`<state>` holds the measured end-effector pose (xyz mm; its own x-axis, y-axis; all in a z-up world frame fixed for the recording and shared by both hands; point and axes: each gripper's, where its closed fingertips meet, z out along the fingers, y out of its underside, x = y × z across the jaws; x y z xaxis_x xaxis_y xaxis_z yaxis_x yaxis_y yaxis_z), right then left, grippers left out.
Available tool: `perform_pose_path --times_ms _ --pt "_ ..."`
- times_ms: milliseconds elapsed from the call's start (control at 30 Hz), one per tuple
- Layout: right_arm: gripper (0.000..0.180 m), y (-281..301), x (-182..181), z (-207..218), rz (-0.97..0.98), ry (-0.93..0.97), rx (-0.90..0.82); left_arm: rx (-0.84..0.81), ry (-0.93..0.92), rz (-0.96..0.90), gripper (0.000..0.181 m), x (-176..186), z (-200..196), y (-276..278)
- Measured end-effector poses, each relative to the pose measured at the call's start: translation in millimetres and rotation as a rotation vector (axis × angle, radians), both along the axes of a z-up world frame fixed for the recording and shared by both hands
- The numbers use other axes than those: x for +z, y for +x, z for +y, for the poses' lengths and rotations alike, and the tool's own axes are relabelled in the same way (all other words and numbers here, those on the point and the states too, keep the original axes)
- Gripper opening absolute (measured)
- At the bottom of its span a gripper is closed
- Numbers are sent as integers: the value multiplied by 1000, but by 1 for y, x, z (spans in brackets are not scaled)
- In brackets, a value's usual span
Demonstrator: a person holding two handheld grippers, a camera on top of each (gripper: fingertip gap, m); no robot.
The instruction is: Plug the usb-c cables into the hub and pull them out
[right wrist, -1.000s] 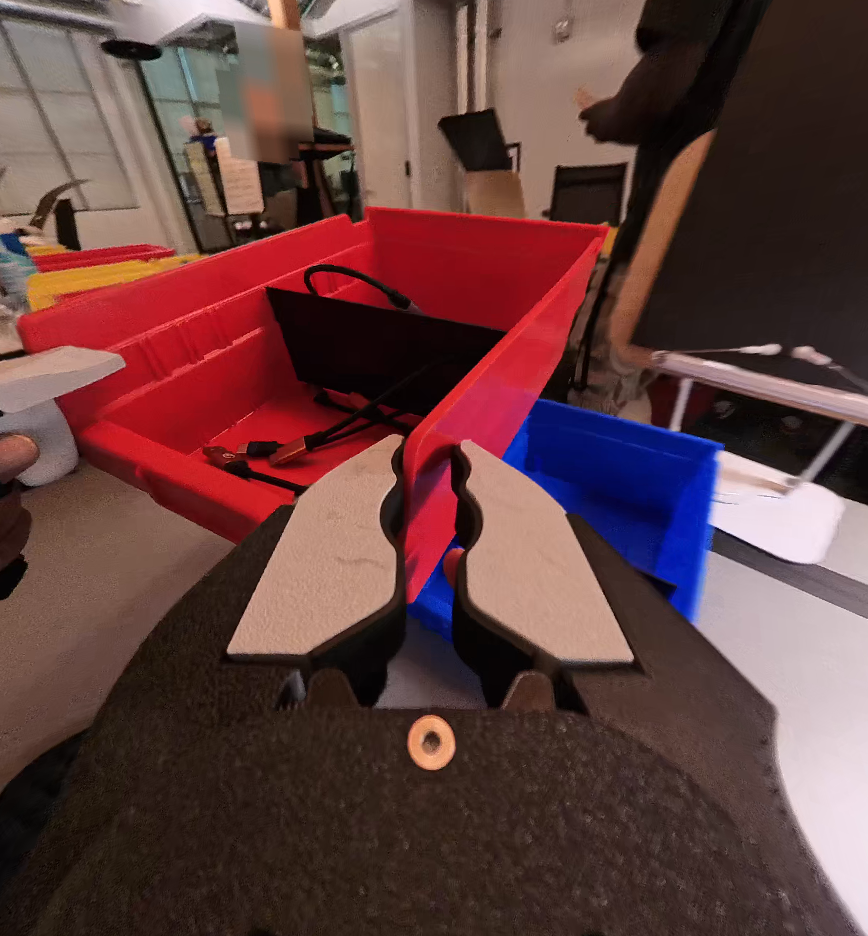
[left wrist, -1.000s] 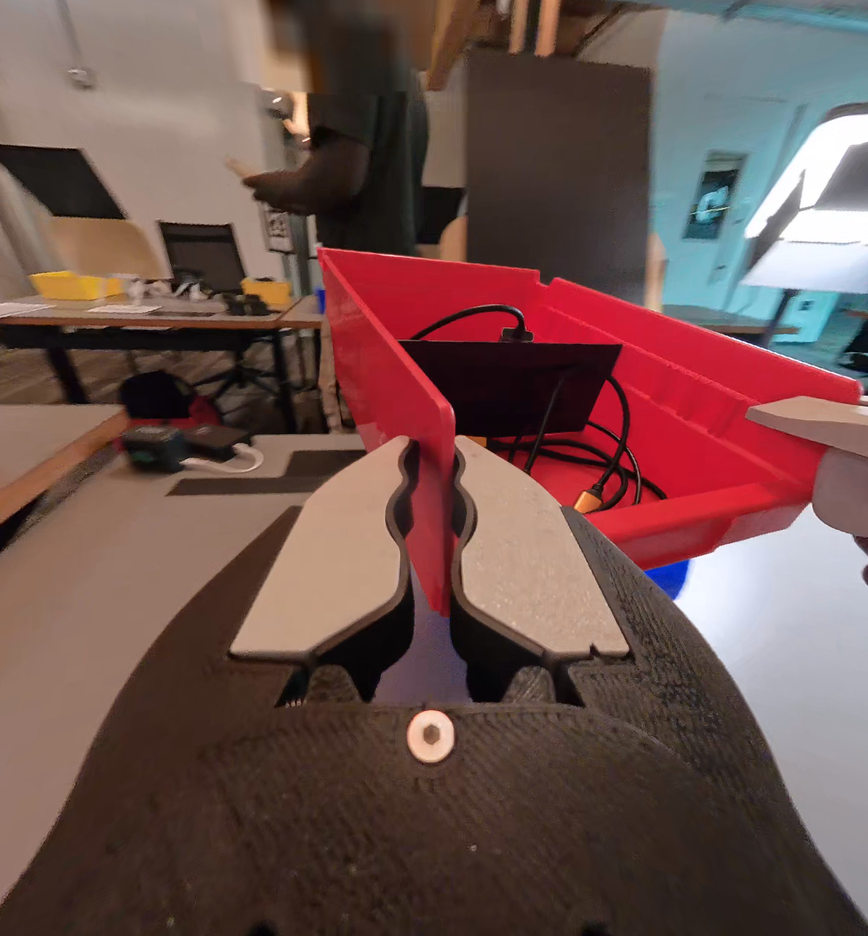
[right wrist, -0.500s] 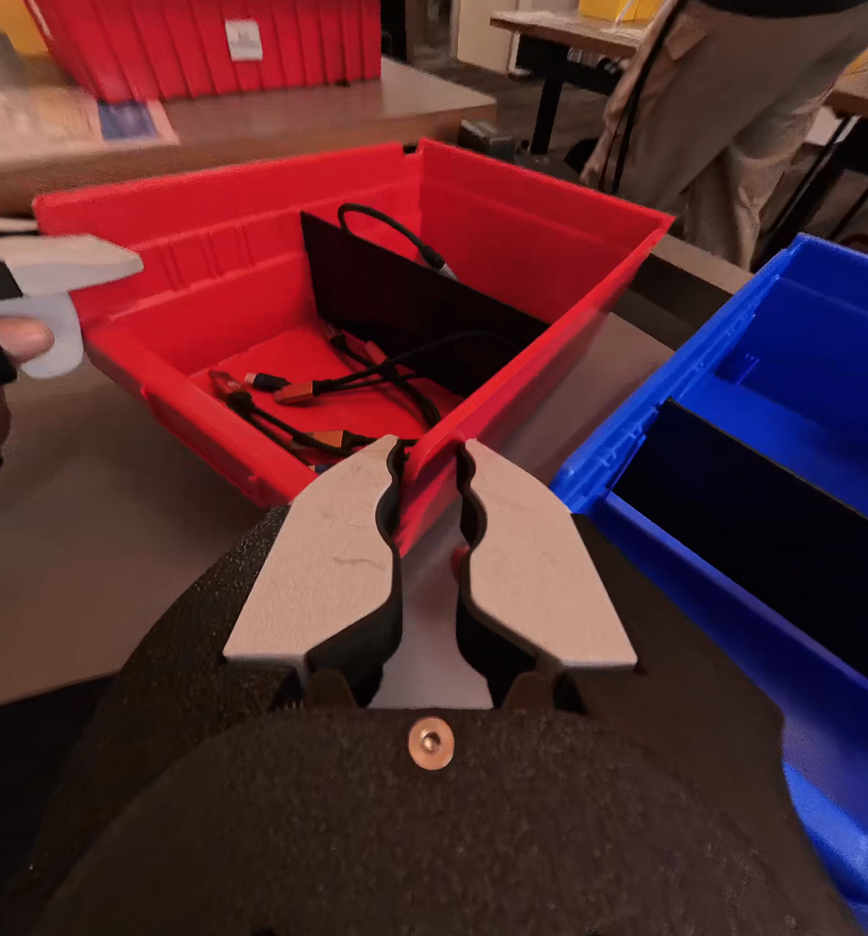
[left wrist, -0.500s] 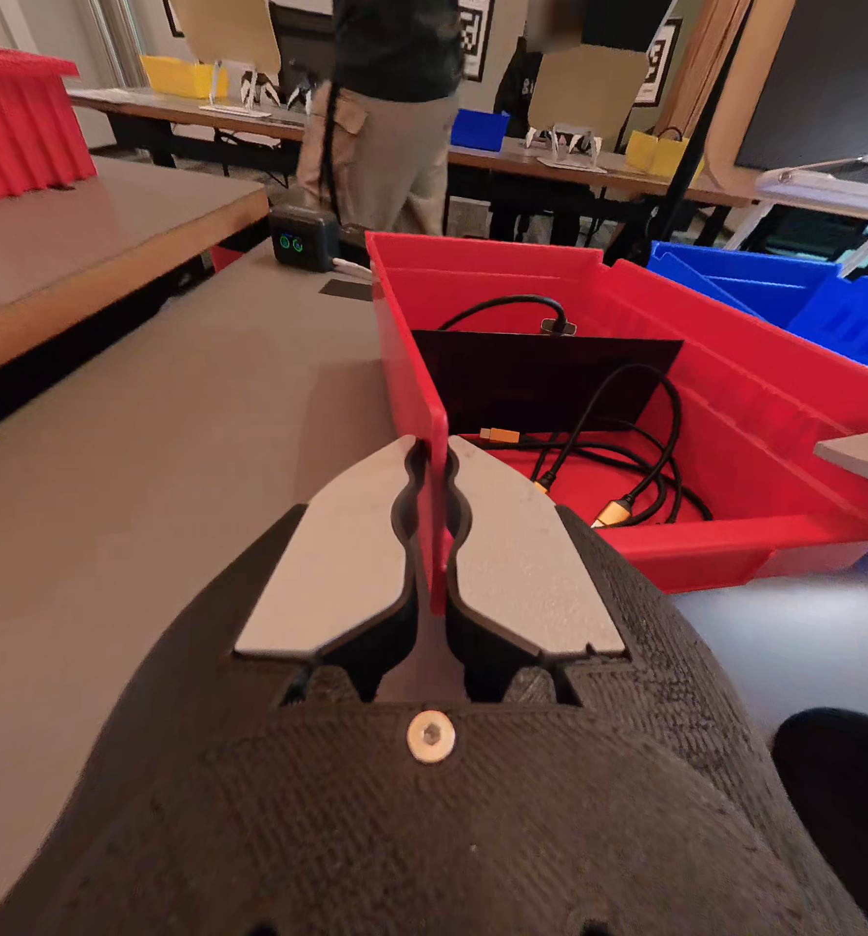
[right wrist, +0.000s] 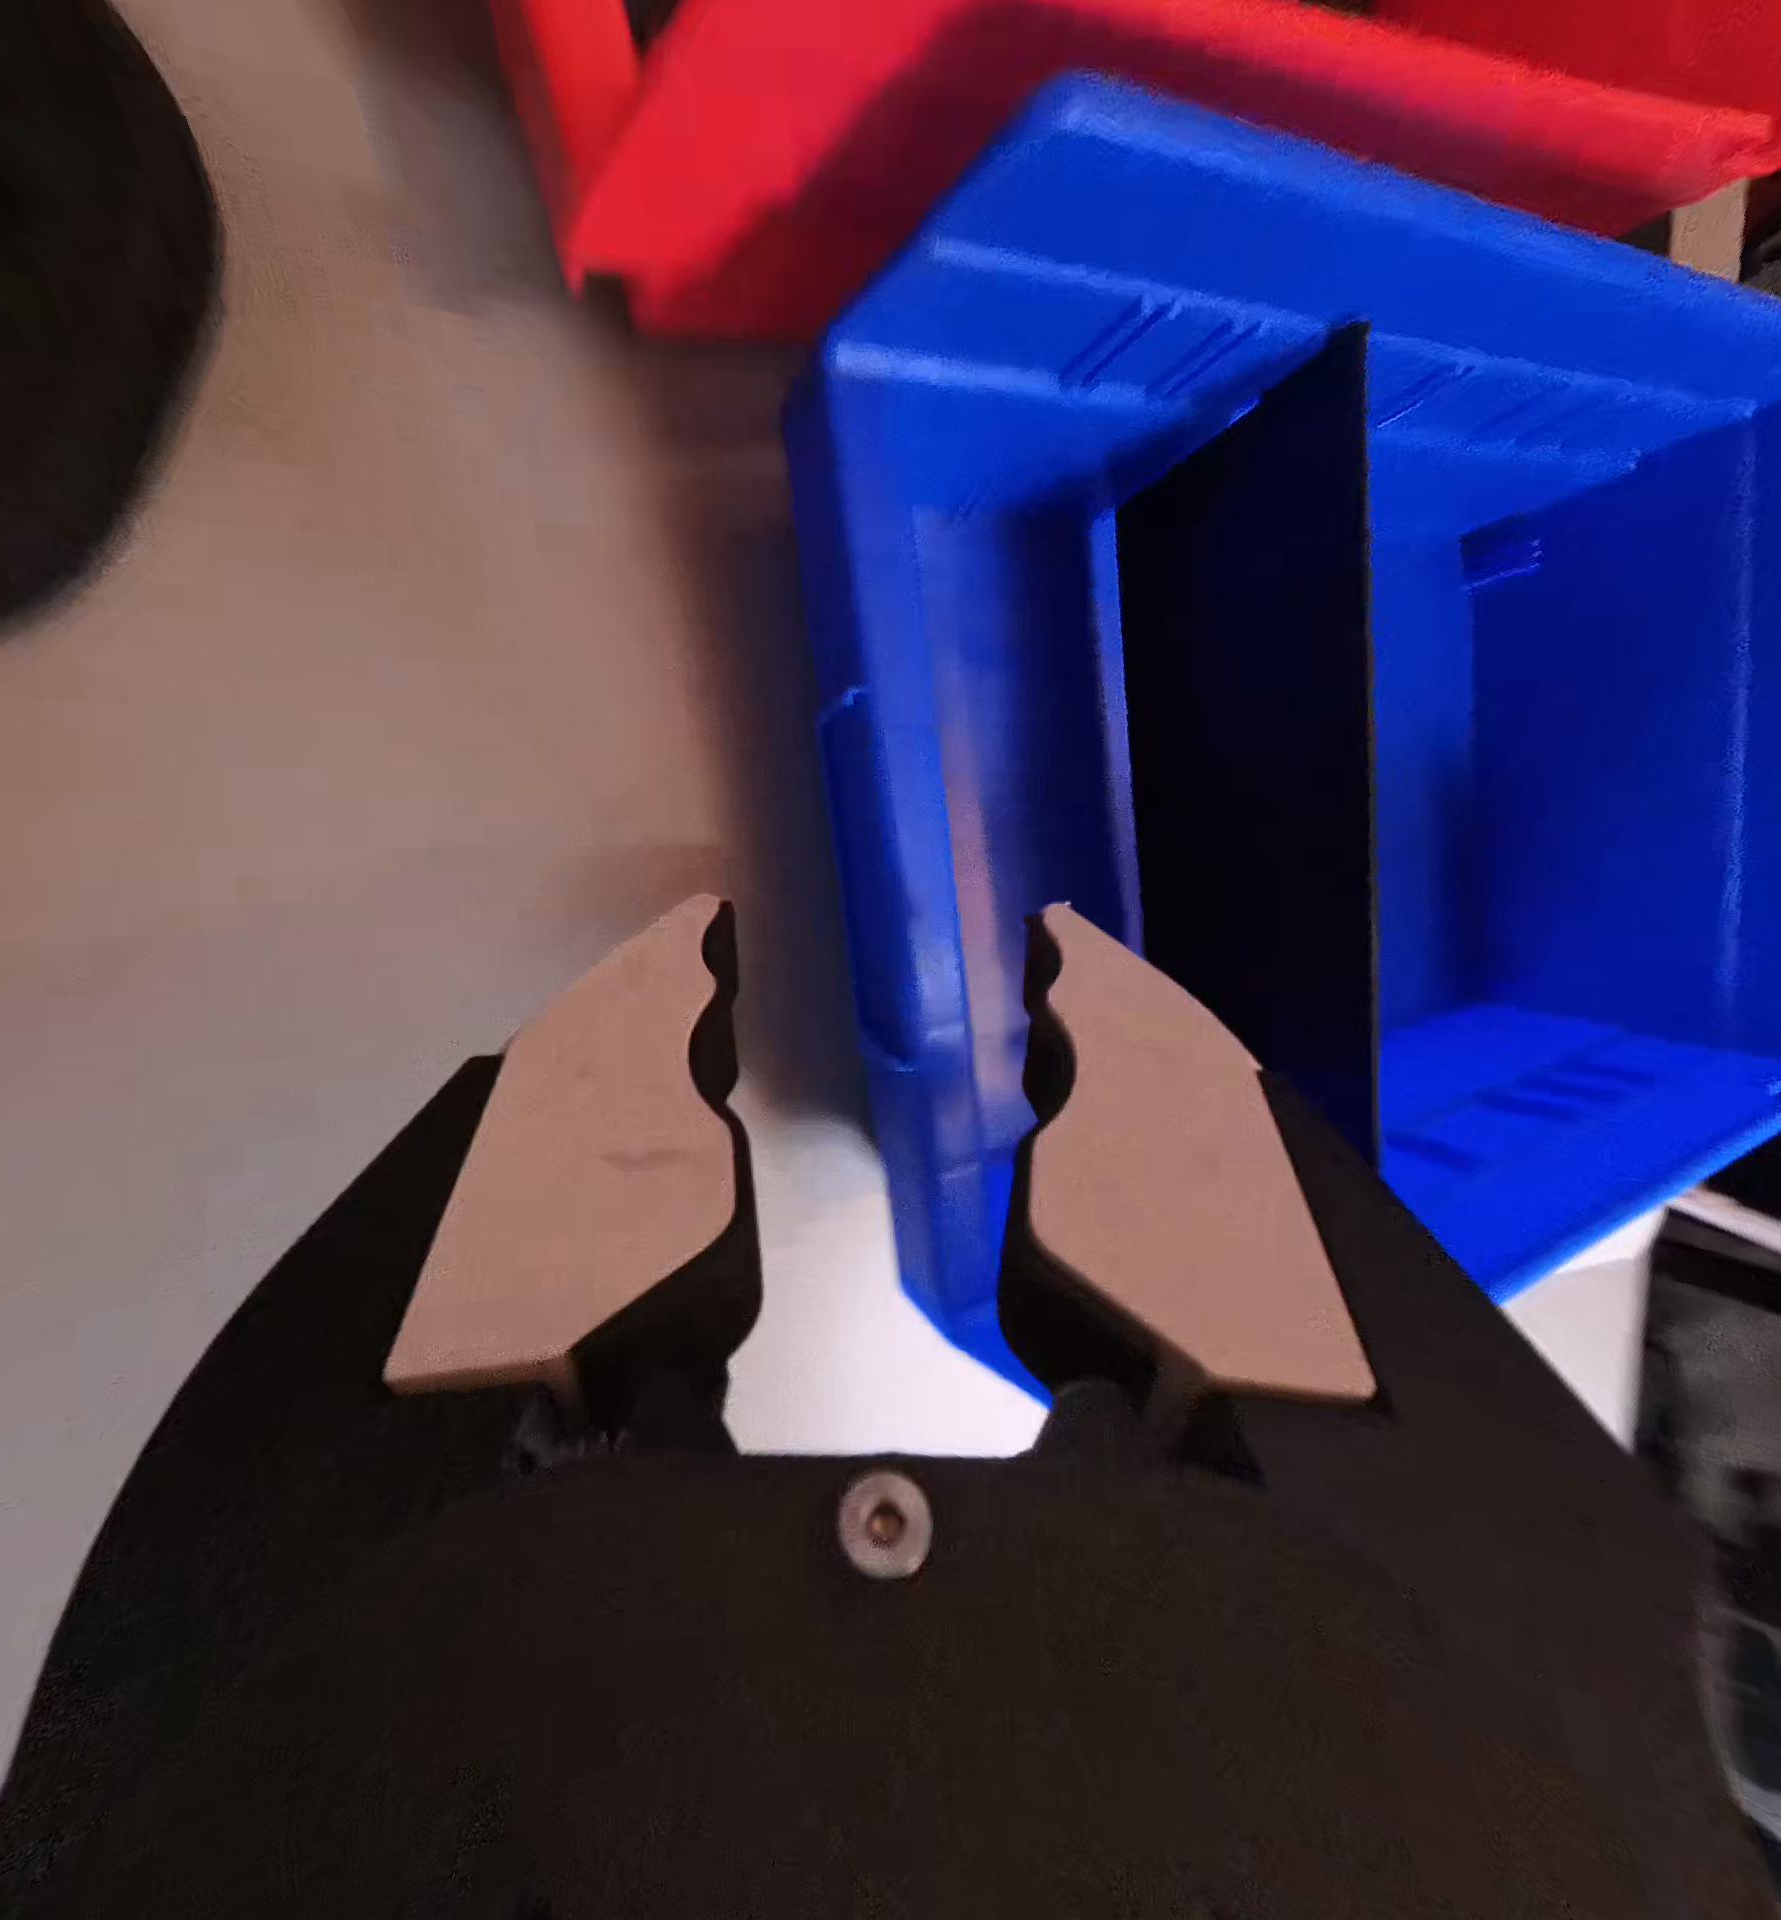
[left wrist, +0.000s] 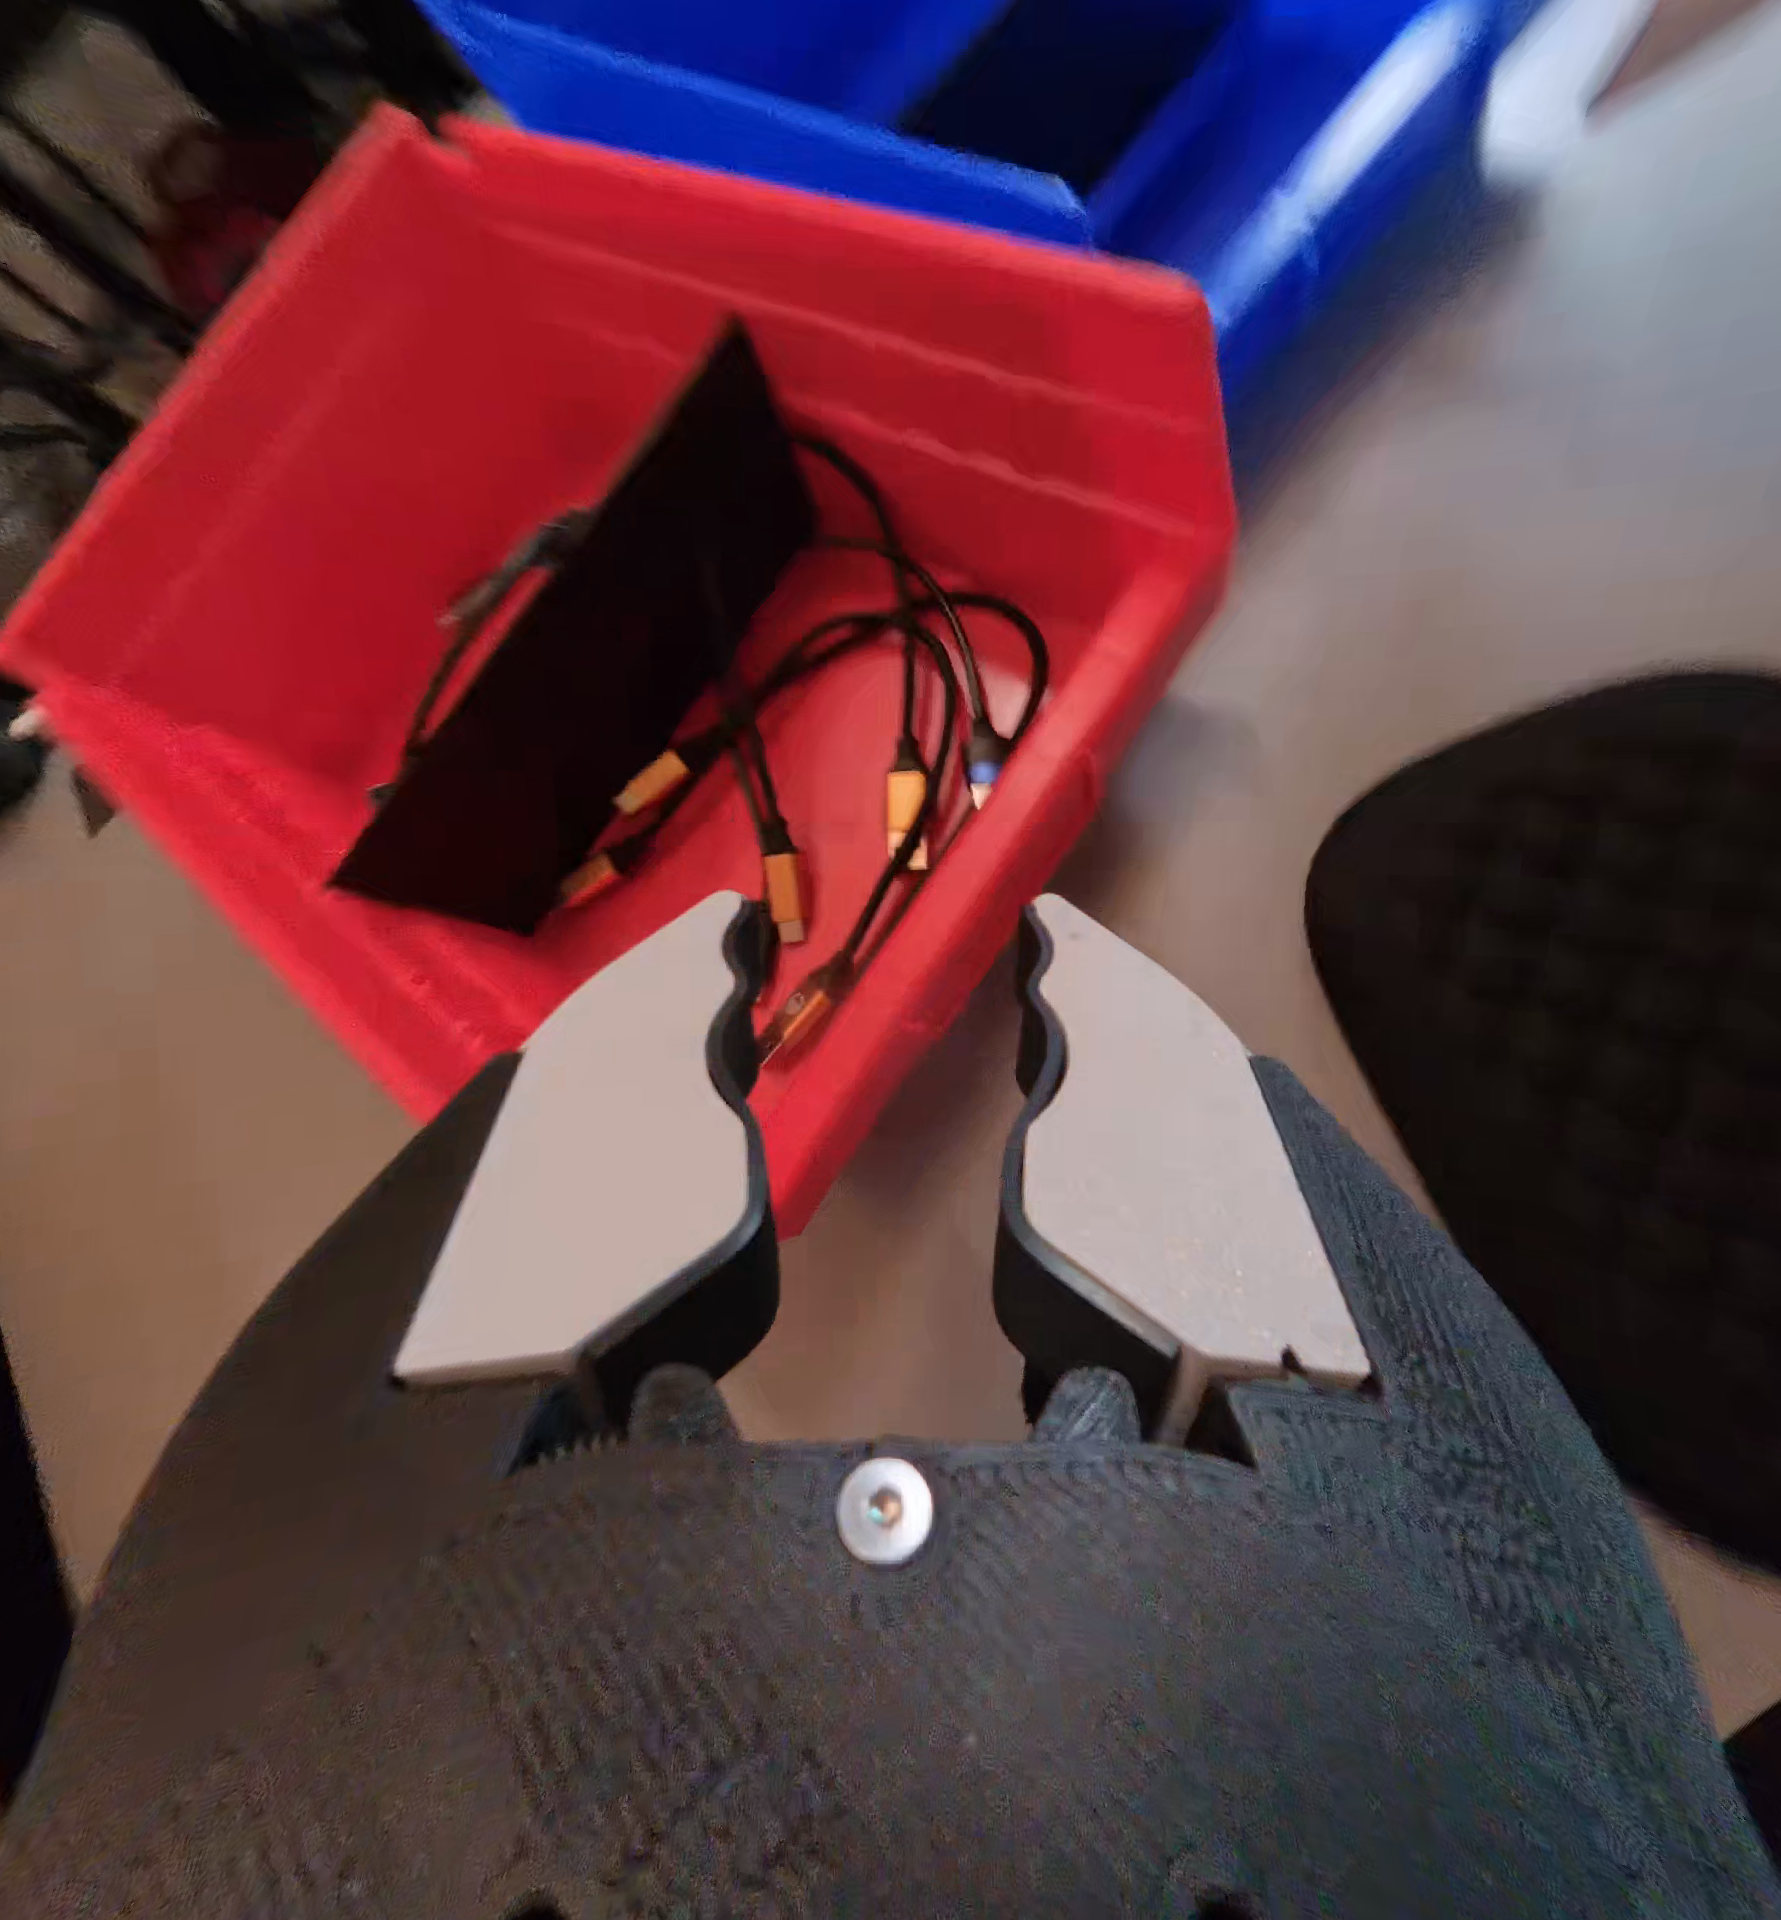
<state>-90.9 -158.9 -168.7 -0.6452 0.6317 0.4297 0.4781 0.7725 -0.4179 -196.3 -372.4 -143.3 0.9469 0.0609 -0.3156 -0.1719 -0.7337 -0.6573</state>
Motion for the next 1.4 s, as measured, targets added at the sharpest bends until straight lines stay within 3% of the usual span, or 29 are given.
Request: perform_pose_path --times_ms 167,233,300,367,533,900,1200,1400 --pt "50 -25 -38 5 -138 93 -5 -148 -400 91 61 -53 19 -3" --pt "27 -26 -50 3 -159 70 -7 -188 -494 130 53 -65 27 -7" --pt "28 -23 -48 5 -122 54 -16 -245 -553 106 42 -76 33 -1" --pt "28 -10 -47 10 -109 62 -19 -272 -543 96 29 -80 43 4" --pt "29 41 -45 38 -99 82 -113 -248 -453 96 28 -79 64 8" --pt "31 126 -46 148 -102 102 -432 -226 -392 129 28 -79 86 4" --pt "31 143 -46 224 -103 111 -562 -213 -388 136 29 -79 104 -9" --pt "37 130 -45 246 -57 56 -562 -206 -380 161 29 -79 119 -25"
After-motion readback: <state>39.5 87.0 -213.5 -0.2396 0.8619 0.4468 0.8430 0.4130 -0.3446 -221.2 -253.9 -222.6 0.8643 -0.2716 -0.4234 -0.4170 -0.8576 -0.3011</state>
